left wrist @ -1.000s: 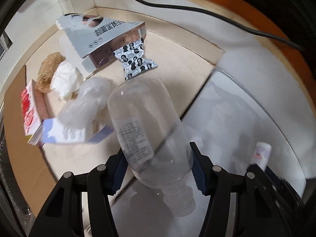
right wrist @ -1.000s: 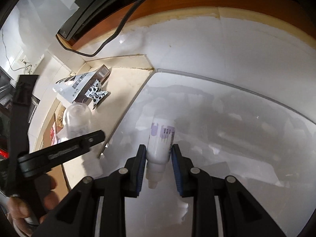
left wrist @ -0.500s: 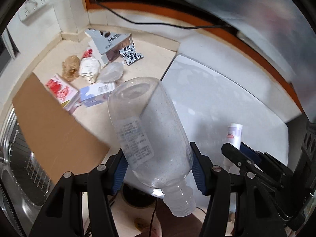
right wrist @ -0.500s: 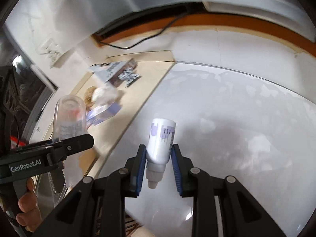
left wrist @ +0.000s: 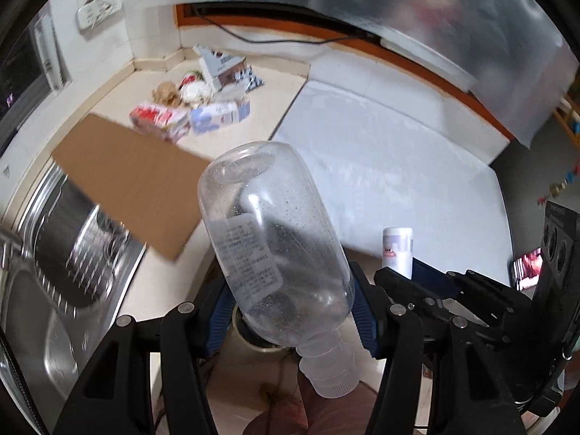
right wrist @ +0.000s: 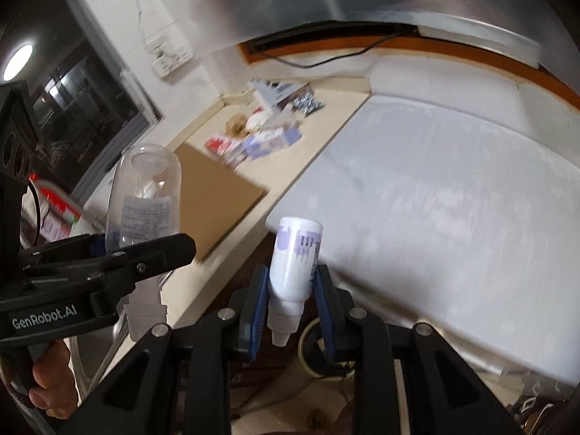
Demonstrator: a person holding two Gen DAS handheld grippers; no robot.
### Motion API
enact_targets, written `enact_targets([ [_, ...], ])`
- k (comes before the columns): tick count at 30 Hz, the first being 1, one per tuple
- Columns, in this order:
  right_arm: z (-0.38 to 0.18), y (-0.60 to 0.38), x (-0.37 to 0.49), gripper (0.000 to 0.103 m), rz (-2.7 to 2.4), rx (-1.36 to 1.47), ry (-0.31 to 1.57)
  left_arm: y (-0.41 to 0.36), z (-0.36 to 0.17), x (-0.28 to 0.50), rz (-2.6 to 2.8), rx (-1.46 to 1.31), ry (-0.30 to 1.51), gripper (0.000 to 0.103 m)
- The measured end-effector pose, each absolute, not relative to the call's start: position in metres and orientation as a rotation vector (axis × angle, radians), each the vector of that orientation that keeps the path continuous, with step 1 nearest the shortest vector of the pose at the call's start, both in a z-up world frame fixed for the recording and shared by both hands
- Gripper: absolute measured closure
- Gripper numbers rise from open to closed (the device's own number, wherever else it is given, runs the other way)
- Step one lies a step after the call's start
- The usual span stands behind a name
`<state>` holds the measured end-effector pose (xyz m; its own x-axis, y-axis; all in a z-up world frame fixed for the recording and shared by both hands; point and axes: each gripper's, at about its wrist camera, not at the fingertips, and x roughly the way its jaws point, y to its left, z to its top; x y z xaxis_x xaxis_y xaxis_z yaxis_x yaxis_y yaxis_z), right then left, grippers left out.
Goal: Collect trash
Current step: 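Carry the bottle with the left tool while the right carries the tube down to the bin, then open the left tool over the bin while the right releases the tube into it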
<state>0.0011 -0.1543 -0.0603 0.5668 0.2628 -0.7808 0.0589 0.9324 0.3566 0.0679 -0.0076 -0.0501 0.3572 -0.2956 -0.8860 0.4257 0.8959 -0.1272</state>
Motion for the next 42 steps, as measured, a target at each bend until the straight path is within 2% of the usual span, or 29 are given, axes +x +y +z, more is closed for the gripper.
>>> enact_targets([
  [8,-0.095,-0.112,-0.046,0.077,0.145,0.339,1.093,0.032,-0.096,0.024,-0.442,0.138,1.219,0.046],
  [14,-0.142,-0.096,-0.063,0.077,0.166,0.316,1.214,0.04,-0.148,0.012,-0.4,0.178,1.29,0.046],
  [19,-0.201,-0.097,-0.066,0.077,0.159,0.328,1.295,0.035,-0.213,0.016,-0.36,0.216,1.353,0.046],
  [32,-0.391,-0.119,-0.034,0.077,0.114,0.314,1.389,0.019,-0.428,0.047,-0.286,0.303,1.514,0.046],
  [38,-0.459,-0.115,-0.017,0.077,0.135,0.296,1.444,0.001,-0.483,0.053,-0.276,0.349,1.558,0.046],
  [42,-0.48,-0.111,-0.007,0.077,0.161,0.281,1.461,-0.009,-0.502,0.061,-0.286,0.373,1.559,0.045],
])
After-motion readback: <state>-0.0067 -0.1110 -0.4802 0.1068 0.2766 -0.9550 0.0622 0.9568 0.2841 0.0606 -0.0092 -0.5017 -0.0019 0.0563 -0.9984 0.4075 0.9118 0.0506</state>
